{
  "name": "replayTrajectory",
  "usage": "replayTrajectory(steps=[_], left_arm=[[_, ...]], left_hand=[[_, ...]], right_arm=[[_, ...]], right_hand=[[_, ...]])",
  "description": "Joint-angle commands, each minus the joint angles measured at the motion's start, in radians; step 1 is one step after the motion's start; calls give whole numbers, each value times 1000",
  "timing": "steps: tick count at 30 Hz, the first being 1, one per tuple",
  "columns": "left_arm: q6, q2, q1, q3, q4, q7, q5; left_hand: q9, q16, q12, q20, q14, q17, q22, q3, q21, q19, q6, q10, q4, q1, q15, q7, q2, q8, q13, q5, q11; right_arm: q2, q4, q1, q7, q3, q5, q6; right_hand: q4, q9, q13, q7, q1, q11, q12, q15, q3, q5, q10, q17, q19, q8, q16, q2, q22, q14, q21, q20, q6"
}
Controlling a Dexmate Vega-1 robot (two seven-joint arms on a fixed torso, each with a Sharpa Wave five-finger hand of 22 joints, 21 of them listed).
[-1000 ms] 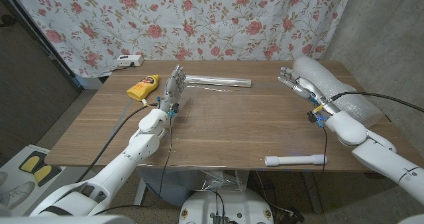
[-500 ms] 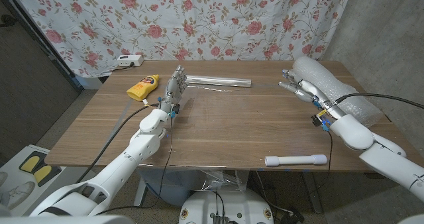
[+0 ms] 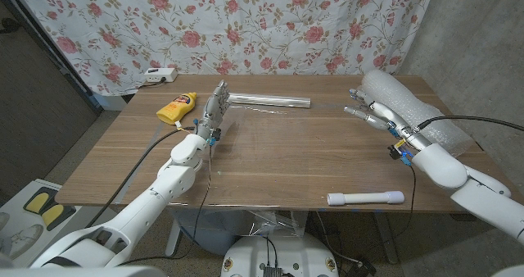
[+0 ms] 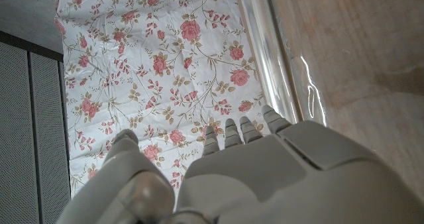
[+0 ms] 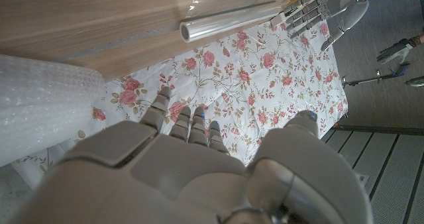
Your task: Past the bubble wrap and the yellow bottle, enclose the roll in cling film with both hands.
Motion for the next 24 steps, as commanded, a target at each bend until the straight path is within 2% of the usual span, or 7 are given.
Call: replayTrajectory(steps=[1, 8, 10, 15, 17, 21, 24], left_arm=[[-12, 7, 5, 0, -4, 2, 7], [-13, 3, 6, 2, 2, -1, 5], [-16, 3, 10, 0, -1, 8, 8], [-47, -9, 2, -1, 32, -39, -15], [-17, 10, 9, 2, -1, -5, 8], [-18, 7, 14, 1, -8, 41, 34], [-31, -6, 7, 4, 14, 6, 13]], left_hand=[[2, 6, 2, 1, -10, 5, 3, 2, -1, 1, 8, 3, -6, 0, -2, 1, 6, 5, 2, 3, -3], [2, 6, 2, 0, -10, 5, 3, 0, -2, 0, 10, 3, -7, -1, -2, -1, 5, 6, 2, 2, -3], [2, 6, 2, 1, -10, 5, 3, 0, -2, 0, 10, 2, -7, -1, -2, -1, 4, 6, 2, 2, -4], [2, 7, 2, 0, -9, 5, 3, -1, -2, 1, 11, 5, -8, -2, -1, -1, 3, 6, 2, 2, -7], [2, 7, 3, 1, -9, 5, 3, -2, -2, 1, 12, 5, -8, -3, -1, 0, 2, 6, 2, 2, -7], [2, 8, 3, 2, -8, 6, 3, -6, -2, 0, 12, 5, -8, -7, 0, -1, -2, 5, 2, 1, -3], [2, 8, 3, 3, -8, 6, 3, -7, -2, 0, 13, 7, -8, -9, 1, -1, -4, 6, 2, 1, -2]], right_arm=[[-23, -30, -56, 4, 47, -17, -18], [-33, -44, -87, 0, 78, -46, -10], [-29, -43, -96, -11, 87, -61, -1], [-28, -52, -119, -16, 111, -85, -5], [-28, -55, -126, -15, 119, -94, -5], [-29, -62, -135, 14, 128, -71, -15], [-20, -57, -131, 9, 127, -86, -10]], right_hand=[[-8, 3, 4, 4, 15, 3, -6, 0, 0, -3, -2, 2, -1, -3, -6, 0, 2, -5, -2, -3, -3], [-15, 3, 4, 3, 26, 1, -5, -13, 5, -2, 3, 2, -1, -5, -8, 1, 2, -6, -3, -3, -4], [-27, 2, 4, -2, 47, -11, -3, -23, 11, 1, 17, 1, 19, -1, -3, 0, 2, 12, 2, -11, 10], [-36, 2, 4, -4, 60, -12, 1, -29, 15, 2, 33, 0, 38, 3, 1, -3, 2, 31, 5, -18, 29], [-37, 2, 4, -3, 62, -12, 1, -30, 16, 3, 34, 0, 40, 3, 1, -3, 2, 31, 6, -18, 30], [-41, 1, 4, -1, 67, -9, -7, -23, 17, 3, 18, 0, 37, -3, -3, -5, 2, 26, 2, -18, 20], [-43, 2, 5, 2, 71, -8, -15, -12, 18, 4, 0, 0, 29, -9, -6, -7, 2, 21, -3, -6, 9]])
